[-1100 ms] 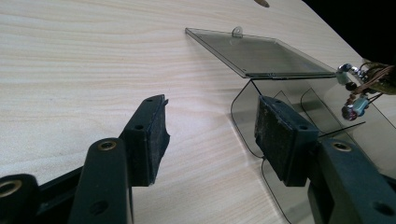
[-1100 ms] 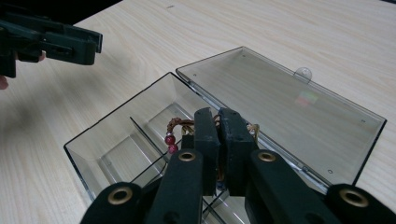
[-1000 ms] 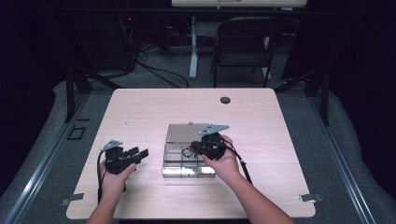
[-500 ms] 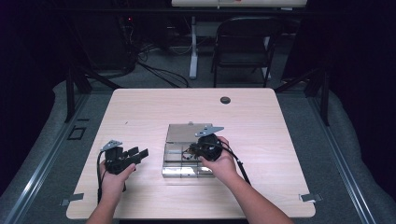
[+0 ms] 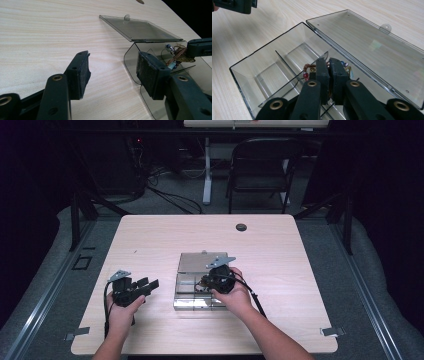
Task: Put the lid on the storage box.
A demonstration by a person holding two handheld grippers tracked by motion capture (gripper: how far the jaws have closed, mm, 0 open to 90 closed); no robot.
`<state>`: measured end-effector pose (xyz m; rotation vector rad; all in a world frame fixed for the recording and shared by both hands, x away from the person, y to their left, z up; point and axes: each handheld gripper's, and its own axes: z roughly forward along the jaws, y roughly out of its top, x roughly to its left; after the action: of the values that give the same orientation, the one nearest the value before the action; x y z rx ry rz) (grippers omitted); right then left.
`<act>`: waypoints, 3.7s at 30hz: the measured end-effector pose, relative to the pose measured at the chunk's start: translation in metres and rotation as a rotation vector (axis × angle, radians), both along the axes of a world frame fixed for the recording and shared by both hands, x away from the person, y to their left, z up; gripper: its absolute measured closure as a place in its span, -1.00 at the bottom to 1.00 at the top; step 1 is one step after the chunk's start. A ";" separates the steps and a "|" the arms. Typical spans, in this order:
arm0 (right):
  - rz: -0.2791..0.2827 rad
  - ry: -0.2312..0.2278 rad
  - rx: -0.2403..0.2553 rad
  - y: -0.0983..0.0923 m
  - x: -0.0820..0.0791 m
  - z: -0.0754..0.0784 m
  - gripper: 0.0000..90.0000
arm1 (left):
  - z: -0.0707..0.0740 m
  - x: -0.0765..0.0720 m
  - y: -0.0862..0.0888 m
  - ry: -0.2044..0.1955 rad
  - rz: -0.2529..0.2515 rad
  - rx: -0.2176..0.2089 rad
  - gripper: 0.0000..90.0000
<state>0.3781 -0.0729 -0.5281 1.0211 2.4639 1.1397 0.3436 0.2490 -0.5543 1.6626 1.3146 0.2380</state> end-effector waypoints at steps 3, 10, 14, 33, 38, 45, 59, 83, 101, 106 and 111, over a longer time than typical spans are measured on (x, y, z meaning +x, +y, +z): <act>0.009 -0.003 -0.006 0.002 -0.001 0.000 0.92 | 0.000 0.000 0.000 -0.002 0.001 0.000 -0.03; 0.012 -0.002 -0.011 0.005 -0.001 -0.001 0.92 | 0.000 0.000 0.000 -0.003 0.001 0.001 -0.02; 0.015 0.011 0.002 0.007 -0.001 -0.002 0.92 | 0.000 0.000 0.000 -0.002 0.001 0.001 -0.03; 0.011 0.029 -0.045 0.006 0.003 -0.010 0.92 | -0.001 0.000 0.000 -0.001 0.001 0.001 -0.03; 0.009 0.040 -0.056 0.004 0.004 -0.013 0.92 | -0.001 0.000 0.000 0.002 0.000 0.002 -0.02; -0.008 0.051 -0.069 0.002 0.008 -0.016 0.92 | -0.001 0.000 0.000 0.000 0.001 0.000 -0.02; 0.007 0.070 -0.087 0.006 0.010 -0.023 0.92 | -0.001 0.001 0.001 0.001 -0.001 0.003 -0.02; 0.007 0.077 -0.082 0.008 0.011 -0.024 0.91 | -0.001 0.001 0.000 -0.002 0.001 0.004 -0.02; -0.016 0.067 -0.014 0.000 0.008 -0.012 0.47 | -0.001 0.000 0.000 -0.002 0.001 0.008 -0.03; -0.038 0.060 0.016 -0.007 0.007 -0.004 0.42 | -0.001 0.001 -0.001 -0.001 -0.002 0.012 -0.03; -0.046 0.048 0.021 -0.014 0.007 0.001 0.37 | -0.001 0.001 -0.003 -0.002 -0.003 0.006 -0.03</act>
<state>0.3855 -0.0865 -0.5269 1.1181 2.4560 1.1422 0.3447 0.2461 -0.5552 1.6692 1.3108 0.2422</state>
